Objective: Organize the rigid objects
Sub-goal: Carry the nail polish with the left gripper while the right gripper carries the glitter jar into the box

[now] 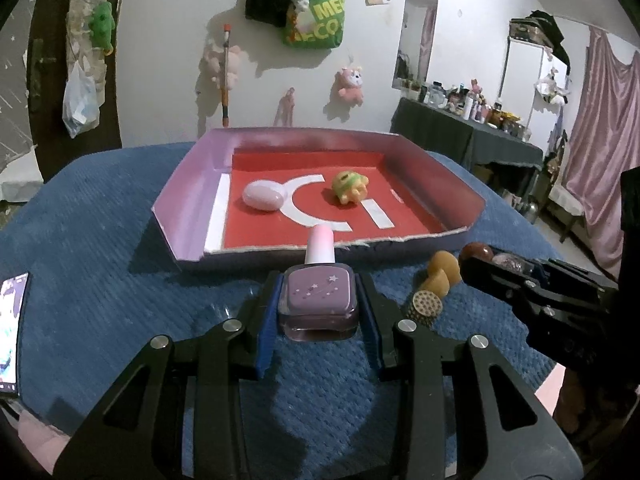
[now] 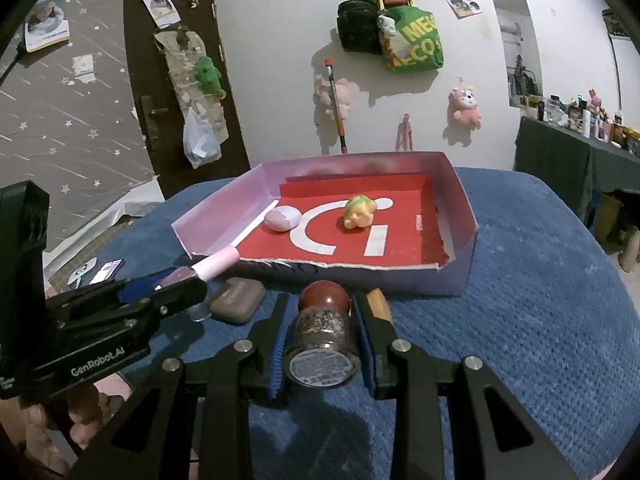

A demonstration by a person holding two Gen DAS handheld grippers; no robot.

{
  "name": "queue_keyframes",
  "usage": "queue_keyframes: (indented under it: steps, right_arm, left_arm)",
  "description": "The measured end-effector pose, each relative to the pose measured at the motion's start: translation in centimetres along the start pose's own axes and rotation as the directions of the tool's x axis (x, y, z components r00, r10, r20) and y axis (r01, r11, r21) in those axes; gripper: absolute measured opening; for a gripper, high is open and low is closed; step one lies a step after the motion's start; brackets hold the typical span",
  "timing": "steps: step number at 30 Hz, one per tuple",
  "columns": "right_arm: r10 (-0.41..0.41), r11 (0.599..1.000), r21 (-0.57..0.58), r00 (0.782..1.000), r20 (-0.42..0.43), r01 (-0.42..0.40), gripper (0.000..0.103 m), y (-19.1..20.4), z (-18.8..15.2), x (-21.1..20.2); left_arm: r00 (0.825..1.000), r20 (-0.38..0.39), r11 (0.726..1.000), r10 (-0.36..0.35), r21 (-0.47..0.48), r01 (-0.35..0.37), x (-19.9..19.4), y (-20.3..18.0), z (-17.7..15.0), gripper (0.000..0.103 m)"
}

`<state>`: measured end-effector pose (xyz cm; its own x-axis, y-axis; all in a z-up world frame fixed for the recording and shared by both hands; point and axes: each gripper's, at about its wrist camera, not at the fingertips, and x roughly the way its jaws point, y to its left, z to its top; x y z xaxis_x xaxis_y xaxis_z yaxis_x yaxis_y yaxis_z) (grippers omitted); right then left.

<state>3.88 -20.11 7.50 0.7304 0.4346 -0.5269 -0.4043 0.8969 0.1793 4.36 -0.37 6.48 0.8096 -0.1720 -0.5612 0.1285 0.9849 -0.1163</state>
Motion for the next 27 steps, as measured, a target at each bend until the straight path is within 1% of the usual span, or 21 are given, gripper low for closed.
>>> queue_keyframes:
  steps: [8, 15, 27]
  right_arm:
    - [0.009, 1.0, -0.003, 1.0, 0.0, -0.009, 0.033, 0.0, 1.2, 0.5]
    - [0.006, 1.0, -0.008, 1.0, -0.007, -0.006, 0.033, -0.3, 2.8, 1.0]
    - [0.012, 1.0, -0.007, 0.999, -0.033, -0.013, 0.033, -1.1, 5.8, 3.0]
  left_arm:
    - [1.0, 0.011, 1.0, 0.007, -0.005, -0.007, 0.4, 0.5, 1.5, 0.034]
    - [1.0, 0.01, 1.0, -0.002, -0.015, 0.002, 1.2, 0.9, 3.1, 0.034]
    - [1.0, -0.002, 1.0, -0.002, -0.013, 0.002, 3.1, 1.3, 5.5, 0.034]
